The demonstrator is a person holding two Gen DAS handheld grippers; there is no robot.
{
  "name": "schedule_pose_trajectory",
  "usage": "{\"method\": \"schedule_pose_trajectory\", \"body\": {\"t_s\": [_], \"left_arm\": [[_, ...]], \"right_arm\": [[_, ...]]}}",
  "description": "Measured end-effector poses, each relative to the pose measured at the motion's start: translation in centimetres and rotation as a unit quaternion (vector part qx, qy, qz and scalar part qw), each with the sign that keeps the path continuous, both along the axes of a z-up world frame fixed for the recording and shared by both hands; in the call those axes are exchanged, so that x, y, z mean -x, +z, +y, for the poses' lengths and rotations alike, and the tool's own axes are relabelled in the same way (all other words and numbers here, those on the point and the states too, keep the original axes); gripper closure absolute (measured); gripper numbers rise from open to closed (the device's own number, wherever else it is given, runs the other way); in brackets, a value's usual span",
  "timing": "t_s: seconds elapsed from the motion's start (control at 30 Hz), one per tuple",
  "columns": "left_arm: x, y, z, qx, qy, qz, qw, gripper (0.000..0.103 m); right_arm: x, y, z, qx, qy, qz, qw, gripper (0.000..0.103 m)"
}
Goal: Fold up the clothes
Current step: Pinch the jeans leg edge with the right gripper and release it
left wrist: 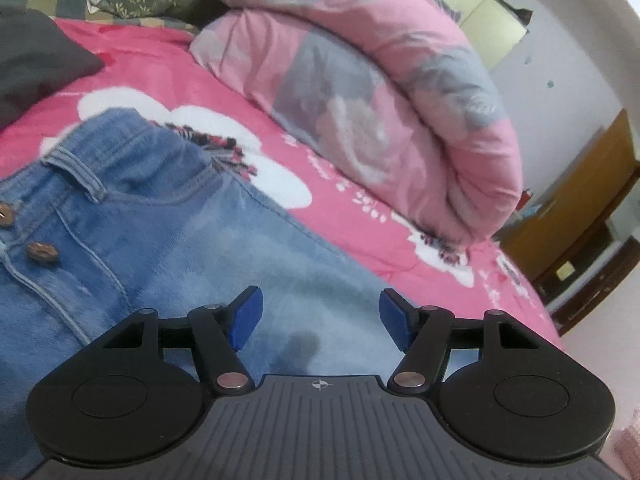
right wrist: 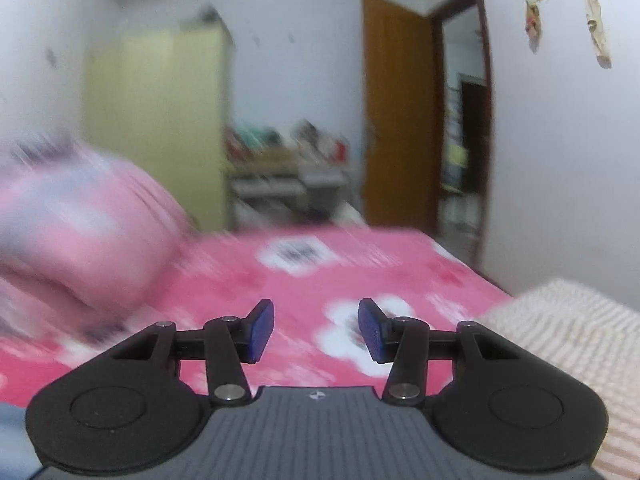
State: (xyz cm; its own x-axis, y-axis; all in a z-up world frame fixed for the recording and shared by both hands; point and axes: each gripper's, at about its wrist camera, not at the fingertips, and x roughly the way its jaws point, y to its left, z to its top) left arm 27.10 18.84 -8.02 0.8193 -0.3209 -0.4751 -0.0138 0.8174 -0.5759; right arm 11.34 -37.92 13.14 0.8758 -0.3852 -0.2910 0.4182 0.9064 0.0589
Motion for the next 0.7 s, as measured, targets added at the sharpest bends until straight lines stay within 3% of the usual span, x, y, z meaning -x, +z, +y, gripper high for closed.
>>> {"method": "schedule_pose_trajectory", "body": {"t_s": [0.17,0.3,0.37,0.47,0.6,0.7], "left_arm": [[0.3,0.2,-0.3,-0.044,-0.001,0.018,0.9989,0.038],[0.3,0.0,0.4,-0.062,0.008,0.03,0.9976,0.038],[0.3,-0.1,0.8,-0.073,0.015,0.033,0.9967,0.038],[0.2,-0.1,1.4,-0.089,0.026,0.038,0.9949,0.038],[0.1,-0.2,2.3,-0.111,0.042,0.045,0.992,0.038],[0.0,-0.2,2.9,-0.127,0.053,0.05,0.9893,0.038]], "right_arm": [[9.9,7.9,6.6,-0.031,0.066,-0.081,0.994,0.053],[14.7,9.1,8.0,-0.109,0.117,-0.101,0.982,0.053],[14.9,6.9,7.3,-0.155,0.12,-0.081,0.977,0.053],[11.6,-0.1,5.2,-0.205,0.097,-0.003,0.974,0.052],[4.0,-11.1,4.7,-0.265,0.107,0.13,0.949,0.06],[-2.3,-15.7,8.4,-0.232,0.173,0.181,0.94,0.06]]}}
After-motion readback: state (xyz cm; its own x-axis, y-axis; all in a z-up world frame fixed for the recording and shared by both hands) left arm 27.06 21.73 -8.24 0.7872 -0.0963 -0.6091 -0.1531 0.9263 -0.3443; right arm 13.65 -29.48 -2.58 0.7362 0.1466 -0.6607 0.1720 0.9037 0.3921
